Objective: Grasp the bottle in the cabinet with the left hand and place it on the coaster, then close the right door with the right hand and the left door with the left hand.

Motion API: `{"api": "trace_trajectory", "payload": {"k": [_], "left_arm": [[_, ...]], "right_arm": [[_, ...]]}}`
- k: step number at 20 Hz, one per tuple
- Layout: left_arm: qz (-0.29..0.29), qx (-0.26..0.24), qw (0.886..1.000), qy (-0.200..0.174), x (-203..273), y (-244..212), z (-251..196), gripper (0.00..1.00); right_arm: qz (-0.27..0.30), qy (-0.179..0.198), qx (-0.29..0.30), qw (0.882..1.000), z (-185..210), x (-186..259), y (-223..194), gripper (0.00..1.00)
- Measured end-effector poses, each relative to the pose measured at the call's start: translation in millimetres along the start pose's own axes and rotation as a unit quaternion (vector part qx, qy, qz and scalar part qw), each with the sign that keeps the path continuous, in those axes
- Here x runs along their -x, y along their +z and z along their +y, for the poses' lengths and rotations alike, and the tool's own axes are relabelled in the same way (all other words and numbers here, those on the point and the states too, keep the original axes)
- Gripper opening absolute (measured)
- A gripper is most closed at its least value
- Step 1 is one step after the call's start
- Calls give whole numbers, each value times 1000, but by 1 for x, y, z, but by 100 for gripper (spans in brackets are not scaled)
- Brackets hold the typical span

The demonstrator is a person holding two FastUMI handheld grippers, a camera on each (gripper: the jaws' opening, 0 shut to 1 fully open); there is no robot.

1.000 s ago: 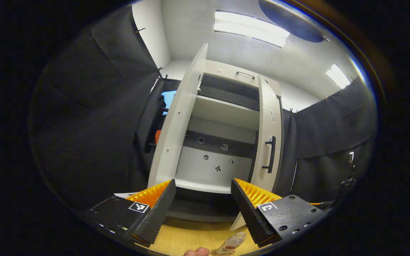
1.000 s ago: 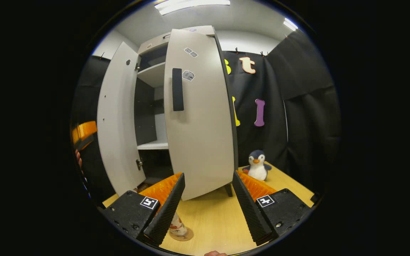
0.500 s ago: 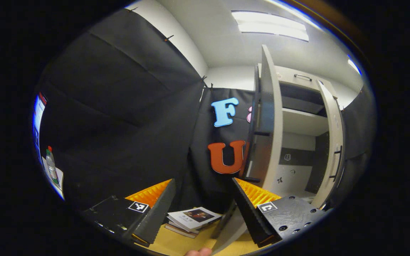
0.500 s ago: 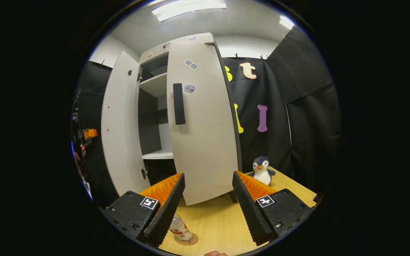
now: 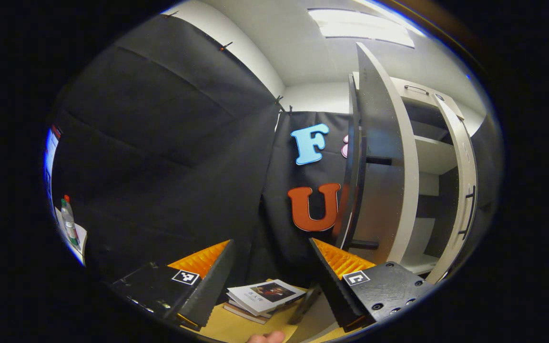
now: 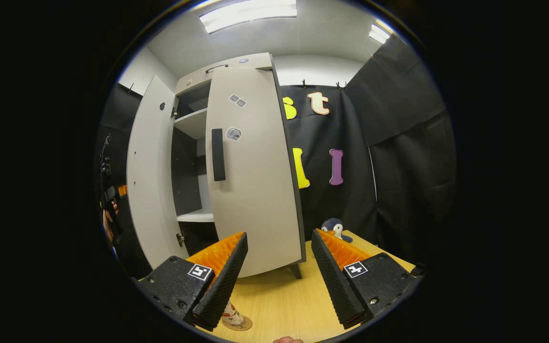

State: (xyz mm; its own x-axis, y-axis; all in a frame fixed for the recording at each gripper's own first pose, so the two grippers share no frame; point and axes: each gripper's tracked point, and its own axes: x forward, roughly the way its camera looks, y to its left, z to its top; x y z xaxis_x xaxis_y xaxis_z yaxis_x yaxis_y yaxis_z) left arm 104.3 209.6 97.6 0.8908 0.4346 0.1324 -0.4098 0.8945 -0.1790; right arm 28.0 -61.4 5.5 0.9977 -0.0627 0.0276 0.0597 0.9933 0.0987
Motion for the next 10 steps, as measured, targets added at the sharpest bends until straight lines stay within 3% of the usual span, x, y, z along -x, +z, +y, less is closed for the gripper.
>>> {"api": "trace_trajectory", "payload": {"k": [10], "left_arm": [[16,45,998,-34,24,-12,-43,93]], "right_arm": [[1,5,12,1000,0,6,9,83]]}}
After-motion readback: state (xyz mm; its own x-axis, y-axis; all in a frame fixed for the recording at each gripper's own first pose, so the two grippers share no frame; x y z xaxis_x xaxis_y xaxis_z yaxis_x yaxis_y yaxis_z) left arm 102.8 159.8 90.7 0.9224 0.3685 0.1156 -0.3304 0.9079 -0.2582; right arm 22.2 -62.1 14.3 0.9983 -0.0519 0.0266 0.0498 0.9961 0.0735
